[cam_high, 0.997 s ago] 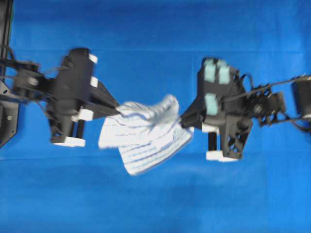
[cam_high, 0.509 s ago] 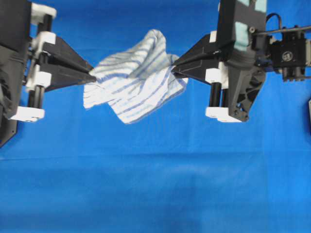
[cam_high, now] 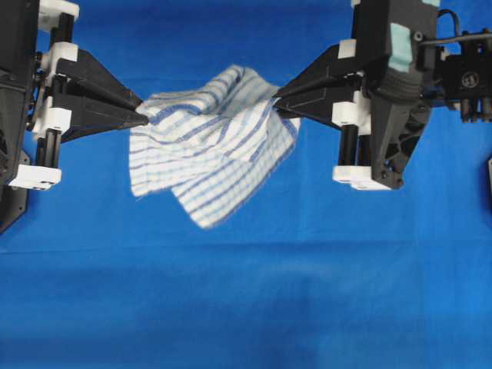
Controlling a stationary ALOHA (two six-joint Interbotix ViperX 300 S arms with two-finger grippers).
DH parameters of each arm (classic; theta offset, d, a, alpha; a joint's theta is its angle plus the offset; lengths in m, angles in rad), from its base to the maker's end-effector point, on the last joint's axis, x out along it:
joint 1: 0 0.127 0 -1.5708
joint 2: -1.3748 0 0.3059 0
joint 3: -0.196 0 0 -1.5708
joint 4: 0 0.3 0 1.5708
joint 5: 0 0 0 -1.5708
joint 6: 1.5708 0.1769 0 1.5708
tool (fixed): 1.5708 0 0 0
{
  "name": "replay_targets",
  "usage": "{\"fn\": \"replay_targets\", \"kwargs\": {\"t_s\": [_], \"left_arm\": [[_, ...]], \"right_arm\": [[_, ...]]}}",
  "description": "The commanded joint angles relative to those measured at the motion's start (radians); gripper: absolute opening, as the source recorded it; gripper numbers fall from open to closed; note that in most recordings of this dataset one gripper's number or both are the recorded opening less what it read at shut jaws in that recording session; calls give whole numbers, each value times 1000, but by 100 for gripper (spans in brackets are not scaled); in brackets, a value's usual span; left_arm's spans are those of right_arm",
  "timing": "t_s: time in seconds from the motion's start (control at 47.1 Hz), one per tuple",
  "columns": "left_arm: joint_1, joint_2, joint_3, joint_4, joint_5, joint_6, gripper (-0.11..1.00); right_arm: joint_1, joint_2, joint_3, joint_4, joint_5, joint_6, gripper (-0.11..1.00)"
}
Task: Lift the towel with both arms.
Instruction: 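Open both grippers and release the towel onto the table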
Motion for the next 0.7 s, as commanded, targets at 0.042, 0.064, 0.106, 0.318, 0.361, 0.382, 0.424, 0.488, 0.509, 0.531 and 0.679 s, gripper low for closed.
{"fn": "replay_targets", "kwargs": {"t_s": [0.042, 0.064, 0.106, 0.318, 0.361, 0.382, 0.424, 0.488, 0.509, 0.531, 0.679], "left_arm": [[9, 0, -29, 0, -15, 2, 3], [12, 0, -29, 2, -15, 2, 3], [15, -2, -28, 0, -15, 3, 3], [17, -3, -25, 2, -18, 11, 17], [17, -5, -23, 0, -23, 8, 29], [17, -5, -21, 0, -25, 9, 35], [17, -8, -18, 2, -31, 9, 48], [17, -11, -15, 2, -34, 11, 68], [17, -11, -15, 0, -32, 12, 74], [17, -12, -15, 0, -34, 12, 79], [17, -11, 0, 2, -35, 12, 81]], "right_arm": [[-3, -21, -20, -5, -3, -18, 2], [-5, -21, -20, -5, -3, -20, 2], [-8, -21, -20, -3, -3, -20, 2], [-26, -20, -12, -5, -3, -9, 37], [-28, -20, -9, -9, -3, -9, 49], [-28, -21, -8, -12, -3, -9, 55], [-28, -20, -5, -17, -3, -9, 64], [-28, -20, -5, -20, -3, -8, 67], [-28, -21, -3, -20, -3, -8, 65], [-28, -21, -3, -20, -2, -8, 64], [-28, -20, 5, -20, 3, -8, 65]]}}
